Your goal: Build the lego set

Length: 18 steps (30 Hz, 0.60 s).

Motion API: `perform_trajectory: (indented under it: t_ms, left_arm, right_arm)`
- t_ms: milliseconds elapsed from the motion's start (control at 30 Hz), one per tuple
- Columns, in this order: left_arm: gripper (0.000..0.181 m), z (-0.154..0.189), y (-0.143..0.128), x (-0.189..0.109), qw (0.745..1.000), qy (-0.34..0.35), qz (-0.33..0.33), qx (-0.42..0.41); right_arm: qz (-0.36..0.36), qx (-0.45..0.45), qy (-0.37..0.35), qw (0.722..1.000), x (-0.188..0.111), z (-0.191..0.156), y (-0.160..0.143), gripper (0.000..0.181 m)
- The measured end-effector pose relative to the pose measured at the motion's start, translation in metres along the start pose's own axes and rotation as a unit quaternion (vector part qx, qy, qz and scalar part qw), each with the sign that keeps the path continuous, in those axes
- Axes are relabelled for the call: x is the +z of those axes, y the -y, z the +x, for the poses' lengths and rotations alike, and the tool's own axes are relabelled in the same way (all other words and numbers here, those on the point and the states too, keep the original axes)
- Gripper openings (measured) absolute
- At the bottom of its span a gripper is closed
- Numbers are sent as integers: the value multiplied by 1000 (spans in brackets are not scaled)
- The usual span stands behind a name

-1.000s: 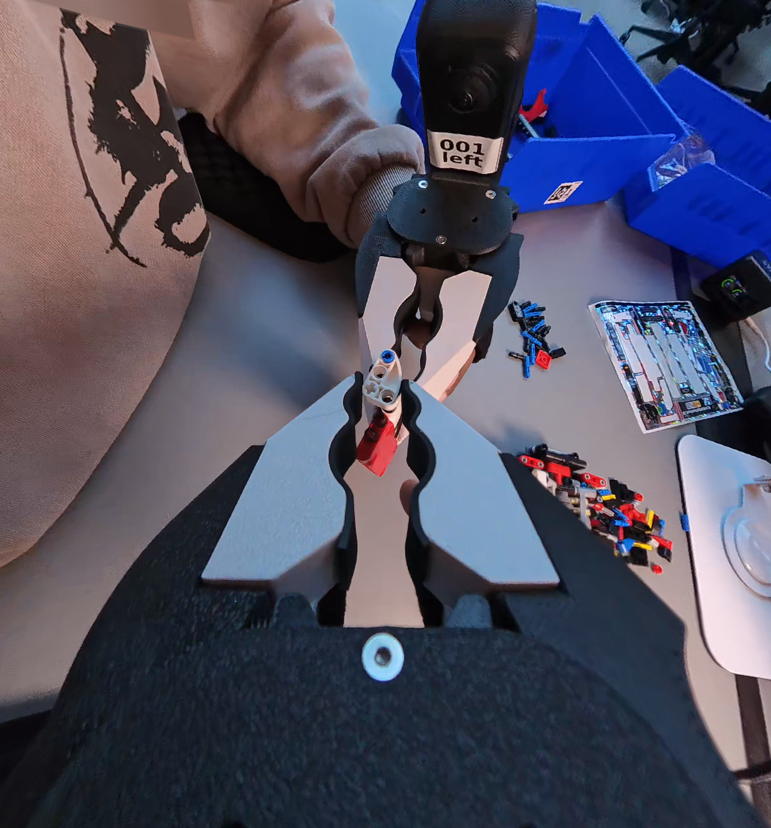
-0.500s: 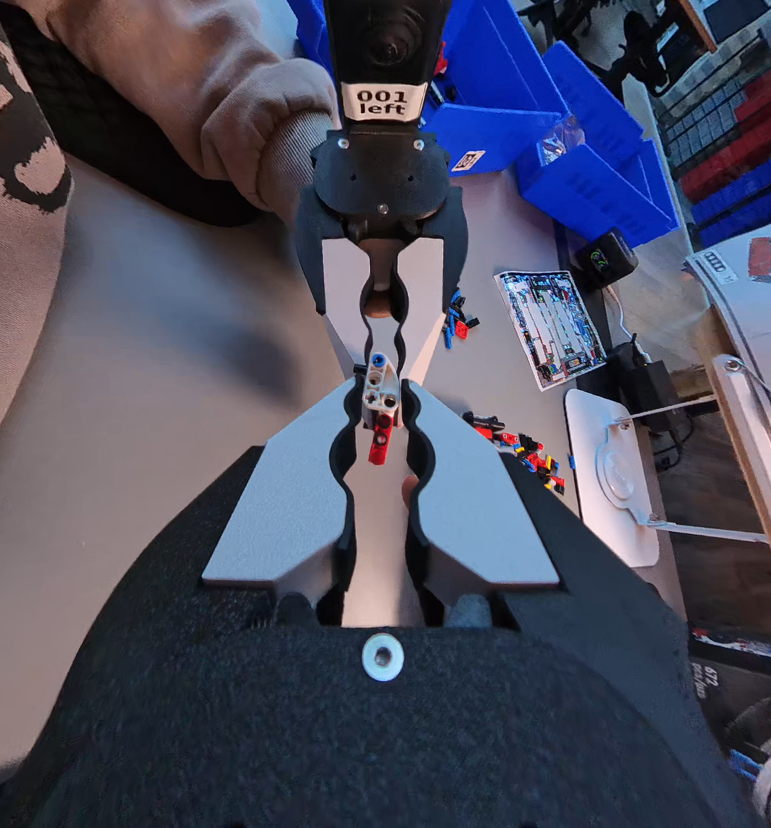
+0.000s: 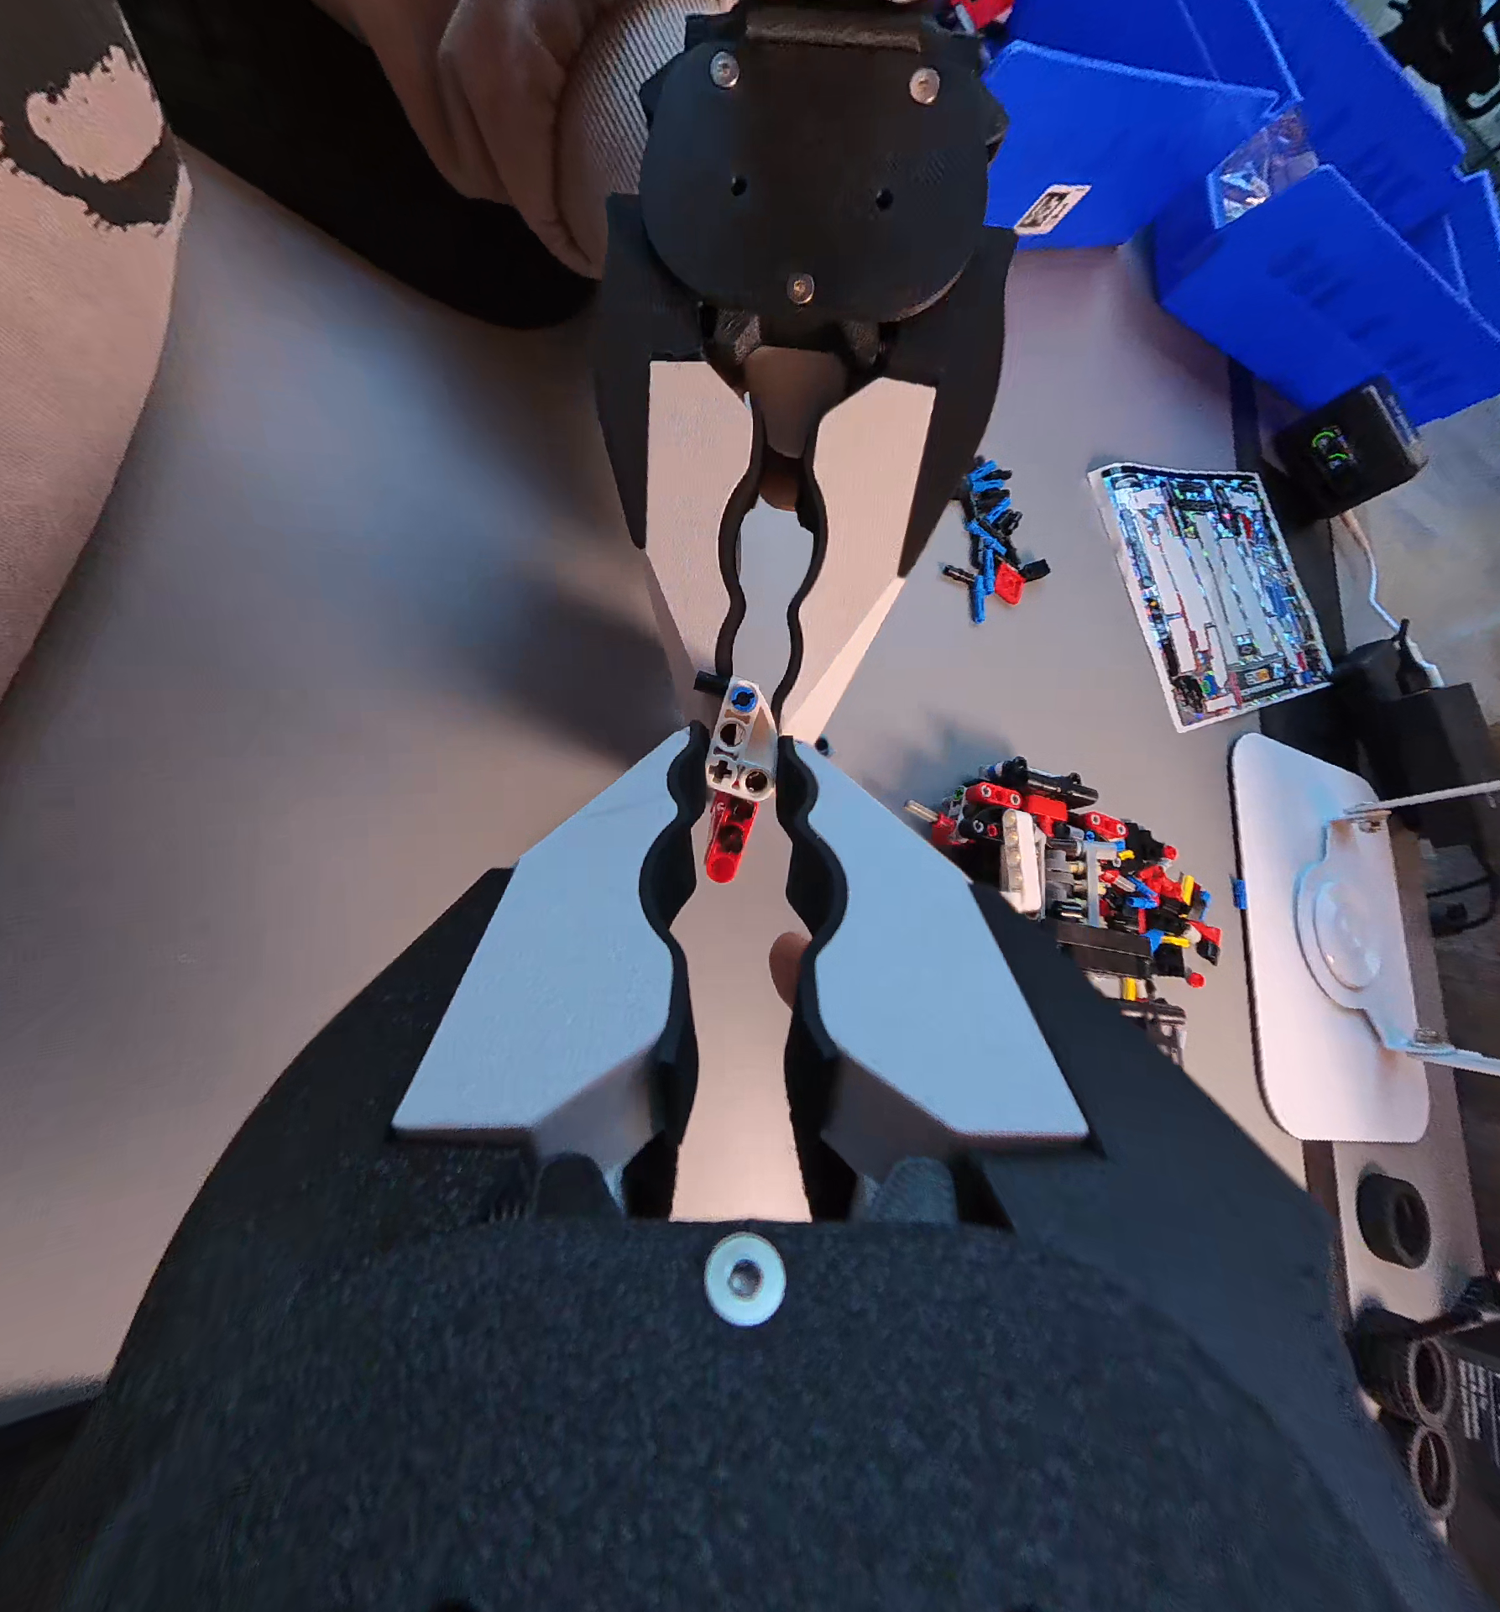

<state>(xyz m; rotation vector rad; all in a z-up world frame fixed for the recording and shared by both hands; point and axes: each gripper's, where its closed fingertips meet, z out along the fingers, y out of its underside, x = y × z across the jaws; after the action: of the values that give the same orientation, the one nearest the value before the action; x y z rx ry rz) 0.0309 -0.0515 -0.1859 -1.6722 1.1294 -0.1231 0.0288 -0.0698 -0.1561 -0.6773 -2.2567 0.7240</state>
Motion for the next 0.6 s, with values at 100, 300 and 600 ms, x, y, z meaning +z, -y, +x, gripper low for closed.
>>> perform_trajectory:
  t_ms: [100, 300, 600]
  left_arm:
    - [6, 4, -1, 2, 1000, -8, -7, 1]
    - [6, 8, 1, 4, 1000, -19, -11, 14]
    - [8, -21, -3, 4, 999, 32, -33, -3]
  right_arm:
    - [-8, -11, 20, 1000, 2, -4, -2, 13]
    - [-24, -40, 69, 996, 2, -13, -3, 15]
    - [-51, 16, -31, 998, -3, 17, -9, 14]
